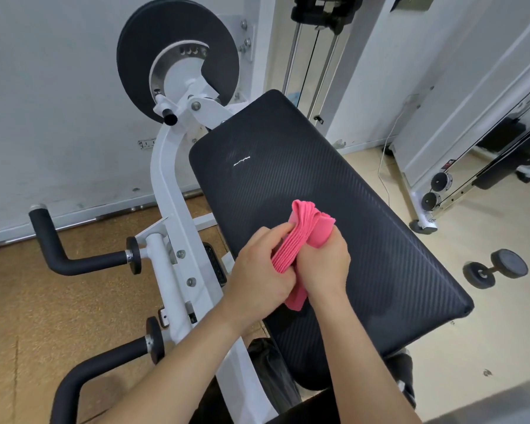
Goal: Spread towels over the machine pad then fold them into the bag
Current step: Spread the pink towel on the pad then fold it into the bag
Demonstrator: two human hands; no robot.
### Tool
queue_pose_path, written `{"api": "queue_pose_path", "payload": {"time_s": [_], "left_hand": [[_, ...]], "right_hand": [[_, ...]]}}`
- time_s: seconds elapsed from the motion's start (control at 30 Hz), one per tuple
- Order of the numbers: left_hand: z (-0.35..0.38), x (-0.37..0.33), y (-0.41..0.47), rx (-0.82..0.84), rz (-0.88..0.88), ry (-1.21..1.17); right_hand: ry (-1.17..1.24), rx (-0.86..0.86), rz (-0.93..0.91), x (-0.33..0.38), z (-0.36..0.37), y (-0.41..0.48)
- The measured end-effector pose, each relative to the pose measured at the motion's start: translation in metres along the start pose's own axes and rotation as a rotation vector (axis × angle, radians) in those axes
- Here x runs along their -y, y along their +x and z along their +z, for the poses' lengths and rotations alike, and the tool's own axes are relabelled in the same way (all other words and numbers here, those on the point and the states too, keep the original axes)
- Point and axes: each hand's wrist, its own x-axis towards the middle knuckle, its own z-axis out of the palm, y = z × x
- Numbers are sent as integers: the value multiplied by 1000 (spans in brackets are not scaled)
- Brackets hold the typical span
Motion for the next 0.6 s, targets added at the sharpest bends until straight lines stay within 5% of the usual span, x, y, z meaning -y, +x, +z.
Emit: {"api": "queue_pose_path", "payload": {"time_s": [0.13,0.3,0.4,0.5,0.6], "left_hand": [[-4,-5,-10,78,95,72],[-6,-12,-11,-5,284,402],[-1,-25,-21,107,345,438],[-2,-45,-36,301,284,109],[-19,-55,-28,59,209,15]], "right_hand": [[211,179,96,7,-16,-3],[792,421,279,28,-47,-19],[658,385,112,30,-52,-27],[452,218,-7,25,-56,-22],[242,286,-192,17,-72,-24]]}}
